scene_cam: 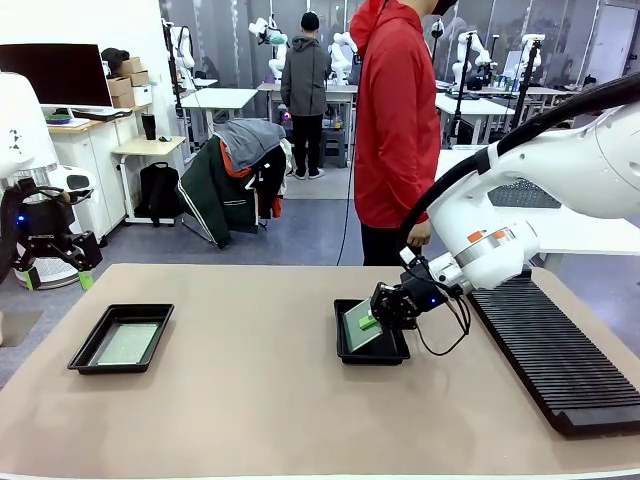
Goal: Inspect and transfer BCBs to ESD trays.
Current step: Pick up the Blank PCB from the PCB Rack and place it in the right ESD tray.
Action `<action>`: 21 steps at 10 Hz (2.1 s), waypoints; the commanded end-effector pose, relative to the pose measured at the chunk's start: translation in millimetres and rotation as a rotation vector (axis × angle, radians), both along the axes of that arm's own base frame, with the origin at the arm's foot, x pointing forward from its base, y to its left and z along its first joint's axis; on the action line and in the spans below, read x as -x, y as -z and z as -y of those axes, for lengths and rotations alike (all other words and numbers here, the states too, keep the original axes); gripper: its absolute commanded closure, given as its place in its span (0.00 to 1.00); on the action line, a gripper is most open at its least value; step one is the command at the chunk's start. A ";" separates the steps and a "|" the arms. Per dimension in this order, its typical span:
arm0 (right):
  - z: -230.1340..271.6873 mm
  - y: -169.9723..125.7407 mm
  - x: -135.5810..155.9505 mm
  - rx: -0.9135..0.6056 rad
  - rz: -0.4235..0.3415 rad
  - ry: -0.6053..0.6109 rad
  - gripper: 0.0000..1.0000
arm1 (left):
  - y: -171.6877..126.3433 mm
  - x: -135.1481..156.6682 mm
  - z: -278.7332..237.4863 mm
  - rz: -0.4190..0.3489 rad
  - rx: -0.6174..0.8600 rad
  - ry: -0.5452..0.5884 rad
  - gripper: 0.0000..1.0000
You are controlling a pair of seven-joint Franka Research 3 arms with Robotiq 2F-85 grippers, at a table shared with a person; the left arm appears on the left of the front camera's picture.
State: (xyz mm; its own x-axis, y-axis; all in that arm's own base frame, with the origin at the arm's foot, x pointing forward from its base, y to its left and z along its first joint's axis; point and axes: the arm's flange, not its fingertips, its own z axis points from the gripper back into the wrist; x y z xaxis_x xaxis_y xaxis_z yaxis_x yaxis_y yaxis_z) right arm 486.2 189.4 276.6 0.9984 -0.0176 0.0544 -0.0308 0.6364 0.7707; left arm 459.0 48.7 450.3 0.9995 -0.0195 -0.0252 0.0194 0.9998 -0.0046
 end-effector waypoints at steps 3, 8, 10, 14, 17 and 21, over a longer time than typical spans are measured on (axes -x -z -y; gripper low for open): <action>0.4 -1.2 -0.1 -0.004 0.002 -0.003 0.98 | 0.4 1.1 0.5 0.004 0.003 -0.002 0.06; 0.7 0.0 -0.3 0.000 0.000 0.001 0.98 | 0.4 1.1 0.5 0.004 0.003 -0.002 0.06; -6.0 -9.2 0.4 0.064 -0.001 0.019 0.79 | 0.4 1.1 0.5 0.004 0.003 -0.002 0.06; -22.1 -33.9 -5.0 0.191 -0.019 0.035 0.42 | 0.4 1.1 0.5 0.004 0.003 -0.002 0.06; -37.3 -70.2 -6.4 0.343 -0.022 0.028 0.09 | 0.4 1.1 0.5 0.004 0.003 -0.002 0.06; -43.7 -131.8 -2.5 0.680 -0.050 0.031 0.00 | 0.4 1.1 0.5 0.004 0.003 -0.002 0.06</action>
